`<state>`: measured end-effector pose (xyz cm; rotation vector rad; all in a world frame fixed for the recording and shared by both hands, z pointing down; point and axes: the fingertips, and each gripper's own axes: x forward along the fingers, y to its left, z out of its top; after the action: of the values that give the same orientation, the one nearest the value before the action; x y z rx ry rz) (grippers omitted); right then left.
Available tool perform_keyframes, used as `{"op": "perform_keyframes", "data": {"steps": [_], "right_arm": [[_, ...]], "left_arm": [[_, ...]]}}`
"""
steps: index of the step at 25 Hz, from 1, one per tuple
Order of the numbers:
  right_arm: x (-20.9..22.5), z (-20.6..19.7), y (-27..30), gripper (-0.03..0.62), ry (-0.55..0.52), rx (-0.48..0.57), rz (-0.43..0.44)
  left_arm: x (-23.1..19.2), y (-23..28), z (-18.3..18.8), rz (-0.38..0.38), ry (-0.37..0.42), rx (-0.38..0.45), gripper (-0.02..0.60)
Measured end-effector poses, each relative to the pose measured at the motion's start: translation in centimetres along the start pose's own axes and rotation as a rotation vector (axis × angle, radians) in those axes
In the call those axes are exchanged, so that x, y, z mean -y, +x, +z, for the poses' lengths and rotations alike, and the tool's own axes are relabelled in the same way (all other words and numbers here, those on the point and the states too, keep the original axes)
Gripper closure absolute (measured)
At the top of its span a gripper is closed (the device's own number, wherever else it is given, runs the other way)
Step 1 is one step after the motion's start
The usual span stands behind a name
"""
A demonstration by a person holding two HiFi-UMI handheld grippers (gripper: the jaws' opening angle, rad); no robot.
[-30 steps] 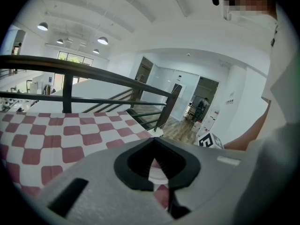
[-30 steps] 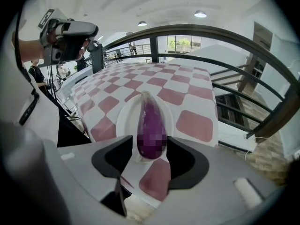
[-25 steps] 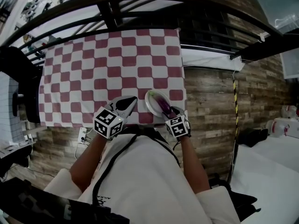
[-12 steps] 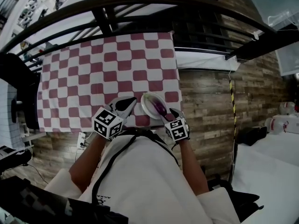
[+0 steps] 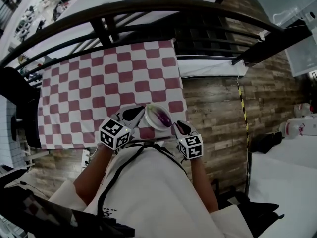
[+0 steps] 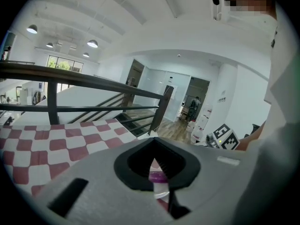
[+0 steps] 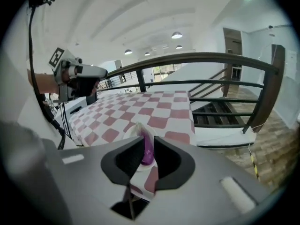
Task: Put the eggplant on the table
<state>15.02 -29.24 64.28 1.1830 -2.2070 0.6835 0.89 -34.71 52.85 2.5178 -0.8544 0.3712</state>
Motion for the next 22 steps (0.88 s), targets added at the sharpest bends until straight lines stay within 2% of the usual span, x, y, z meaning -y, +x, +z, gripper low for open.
{"op": "perform_keyframes", "data": {"steps": [5, 11, 22], "right_arm": [[0.1, 2.9, -2.6, 0.562, 0.077, 0.133, -0.017], [-0.6, 6.8, -6.3, 0.586, 0.089, 0.27, -0.016], [-2.1, 9.6, -9.3, 0.588, 0.096, 0.374, -0.005]], "left_arm": [[1.0, 0.7, 0.6, -0.028, 0.019, 0.002, 0.578], [2.3, 1.0, 1.5, -0.06, 0.039, 0.01, 0.578], [3.2, 0.2, 2.1, -0.08, 0.048, 0.021, 0.578]]}}
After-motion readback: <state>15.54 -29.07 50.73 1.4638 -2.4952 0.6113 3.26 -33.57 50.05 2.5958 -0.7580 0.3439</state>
